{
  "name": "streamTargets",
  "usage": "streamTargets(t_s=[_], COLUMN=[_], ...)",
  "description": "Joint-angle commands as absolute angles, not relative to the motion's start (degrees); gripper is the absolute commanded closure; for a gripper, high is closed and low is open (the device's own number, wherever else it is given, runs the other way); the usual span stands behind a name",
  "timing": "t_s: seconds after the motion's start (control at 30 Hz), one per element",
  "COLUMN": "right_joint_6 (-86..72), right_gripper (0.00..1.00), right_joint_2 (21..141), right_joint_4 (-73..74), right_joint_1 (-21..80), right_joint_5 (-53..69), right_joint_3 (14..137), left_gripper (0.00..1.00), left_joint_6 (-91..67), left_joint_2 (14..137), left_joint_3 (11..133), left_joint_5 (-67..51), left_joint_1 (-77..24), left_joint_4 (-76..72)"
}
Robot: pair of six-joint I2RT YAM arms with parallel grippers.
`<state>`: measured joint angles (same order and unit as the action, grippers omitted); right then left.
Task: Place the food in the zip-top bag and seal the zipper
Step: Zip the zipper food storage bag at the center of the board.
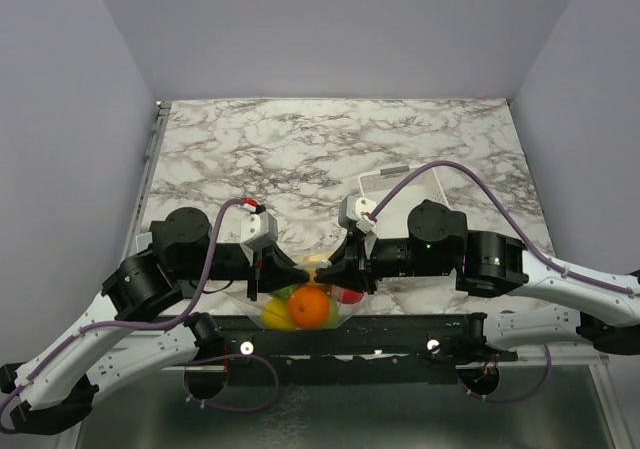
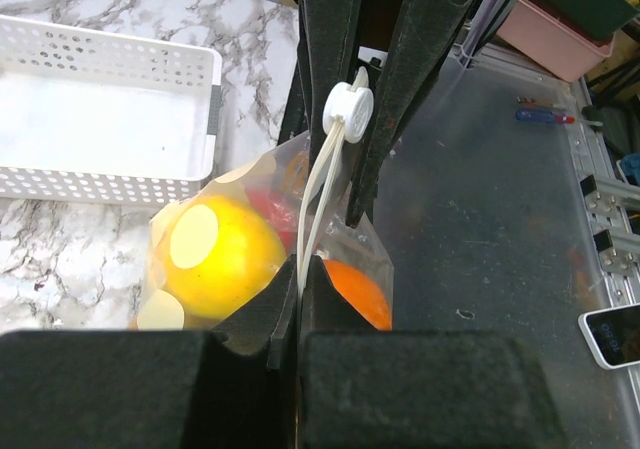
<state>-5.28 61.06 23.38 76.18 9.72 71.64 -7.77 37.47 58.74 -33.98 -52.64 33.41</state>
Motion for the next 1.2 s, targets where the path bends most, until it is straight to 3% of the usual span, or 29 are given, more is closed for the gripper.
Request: streamTargets(t_s=[0.0,0.17,0.43,0.6,0.73,0.9,1.17], right_joint_6=[-5.1,-5.2,-5.2,-5.0,-4.5,-4.0,-3.6], right_gripper=[0.84,0.99,0.99,0.99,0.99,0.99,0.99], right_joint_2=[60.3,60.5,61.4,62.3,62.4,63.2,65.2], right_joint_4=[21.0,20.6,20.4,22.7,24.2,26.4,28.6], right_joint_1=[76.6,76.6,76.6,76.6,76.6,76.6,76.6], right_joint_5=[11.2,12.0,12.5,12.6,13.1,14.5,15.7], right_joint_3=[70.6,70.6,71.3,72.7,73.1,73.8,74.2], left_gripper=[1.0,1.0,1.0,0.62,0.43,0.36,0.34], left_joint_6=[-8.3,-8.5,-8.4,-7.9,-6.7,-6.2,-6.8], left_joint_2=[36.4,36.3,36.0,35.5,35.1,36.6,38.9], left_joint_3=[59.5,59.3,58.4,58.4,58.8,60.4,60.8], left_joint_5=[-35.5,-35.6,-35.4,-35.0,-35.3,-36.0,-36.7], left_joint_1=[-52.9,-52.9,-52.9,-53.0,-53.0,-52.9,-52.9], left_joint_4=[30.2,30.1,30.1,30.1,30.1,29.9,28.3])
